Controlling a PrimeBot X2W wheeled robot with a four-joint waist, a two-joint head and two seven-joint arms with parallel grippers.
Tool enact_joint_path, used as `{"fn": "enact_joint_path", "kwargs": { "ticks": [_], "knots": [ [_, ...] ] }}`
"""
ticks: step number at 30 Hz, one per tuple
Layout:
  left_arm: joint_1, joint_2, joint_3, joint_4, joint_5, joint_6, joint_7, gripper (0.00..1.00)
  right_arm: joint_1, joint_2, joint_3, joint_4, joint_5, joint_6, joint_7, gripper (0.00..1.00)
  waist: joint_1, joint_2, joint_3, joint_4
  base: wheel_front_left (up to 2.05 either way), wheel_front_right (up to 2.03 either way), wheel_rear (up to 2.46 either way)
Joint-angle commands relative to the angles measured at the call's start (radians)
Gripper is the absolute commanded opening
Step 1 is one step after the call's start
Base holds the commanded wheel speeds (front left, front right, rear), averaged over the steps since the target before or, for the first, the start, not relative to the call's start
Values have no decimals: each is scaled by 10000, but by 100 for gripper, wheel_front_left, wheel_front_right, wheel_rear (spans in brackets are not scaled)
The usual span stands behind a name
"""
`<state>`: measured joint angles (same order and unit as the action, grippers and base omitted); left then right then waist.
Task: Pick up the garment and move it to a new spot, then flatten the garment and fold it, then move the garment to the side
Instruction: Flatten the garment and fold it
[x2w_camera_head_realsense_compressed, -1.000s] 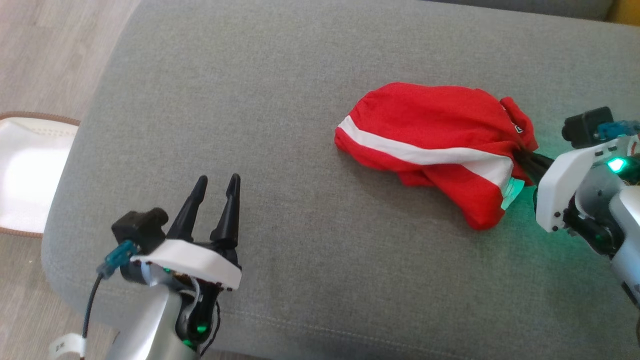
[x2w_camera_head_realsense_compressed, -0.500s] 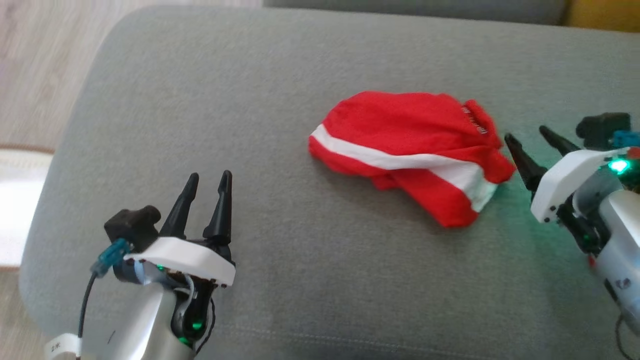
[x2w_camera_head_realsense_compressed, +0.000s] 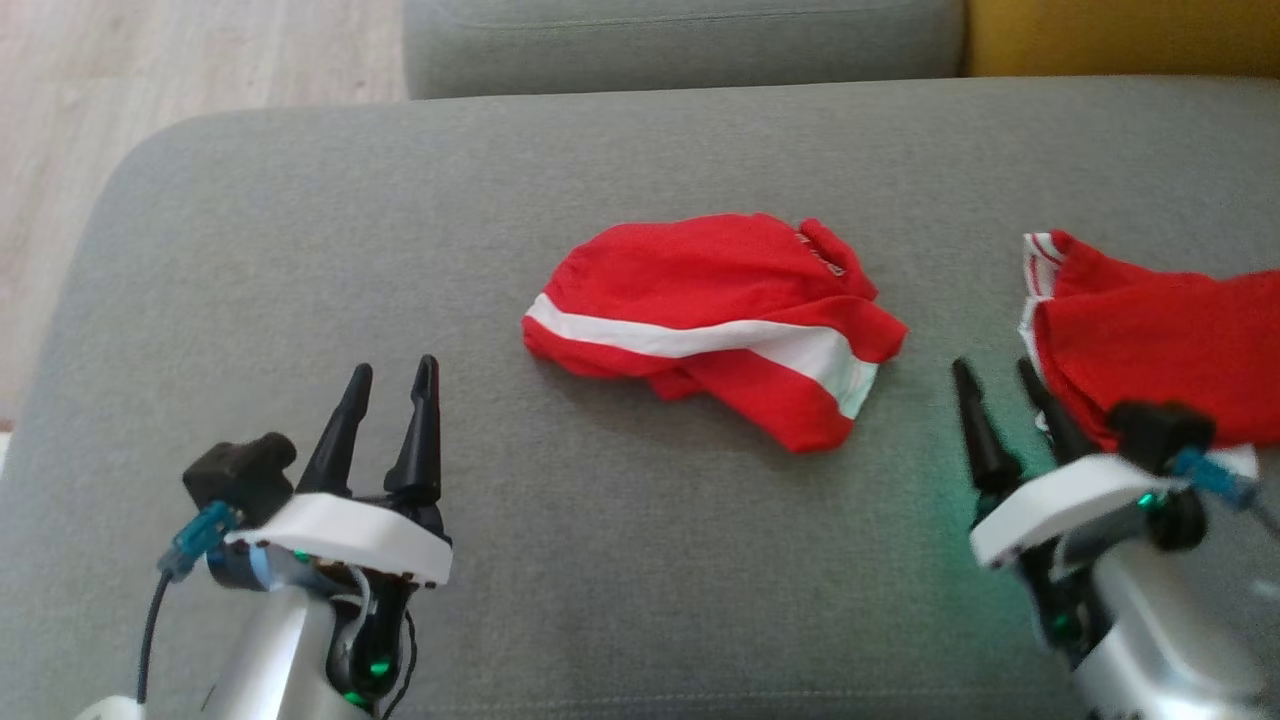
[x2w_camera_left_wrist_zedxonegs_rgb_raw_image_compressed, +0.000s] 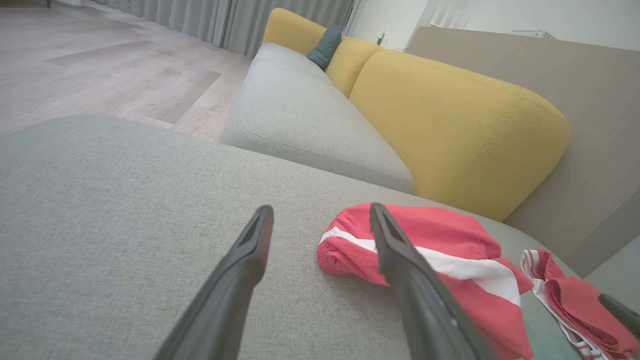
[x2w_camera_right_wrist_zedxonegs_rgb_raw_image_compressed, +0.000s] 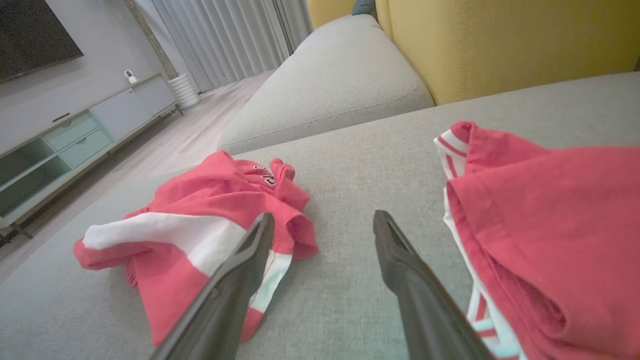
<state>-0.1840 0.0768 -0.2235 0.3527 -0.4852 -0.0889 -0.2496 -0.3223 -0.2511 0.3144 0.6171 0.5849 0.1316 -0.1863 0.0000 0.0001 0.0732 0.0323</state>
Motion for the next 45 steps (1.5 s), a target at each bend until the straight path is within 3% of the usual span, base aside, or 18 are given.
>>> {"fn": "enact_joint_path", "kwargs": {
  "ticks": [1,9,16,25,40,42,43,45],
  "knots": [
    [-262,45,388,-398,95,-6,-122,100,69,178,-25,-463,-232,-9,-95,100,0,-1,-16,-170,0,0,0],
    [-236,14,339,-368,165,-74,-122,100,773,1168,-1003,-1333,-1195,-9,526,100,0,-1,69,-221,0,0,0],
    [-311,-21,167,-269,178,-131,-122,100,770,1600,-1478,-1403,-976,-9,1491,100,0,-1,319,156,0,0,0],
    [-493,-26,70,-158,187,-177,-122,100,178,1865,-2043,-458,-1019,-9,2057,100,0,-1,788,746,0,0,0],
    [-683,-54,41,-91,207,-248,-122,100,-435,1981,-1796,387,-909,-9,1819,100,0,-1,1197,1073,0,0,0],
    [-701,-61,37,-75,213,-255,-122,100,-475,1984,-1700,430,-864,-9,1798,77,0,-1,1219,1080,0,0,0],
    [-708,-64,36,-69,216,-258,-122,100,-493,1985,-1639,445,-830,-9,1800,71,0,-1,1227,1083,0,0,0],
    [-721,-70,35,-51,221,-264,-122,100,-518,1986,-1473,441,-714,-9,1816,71,0,-1,1240,1089,0,0,0]
  ]
}}
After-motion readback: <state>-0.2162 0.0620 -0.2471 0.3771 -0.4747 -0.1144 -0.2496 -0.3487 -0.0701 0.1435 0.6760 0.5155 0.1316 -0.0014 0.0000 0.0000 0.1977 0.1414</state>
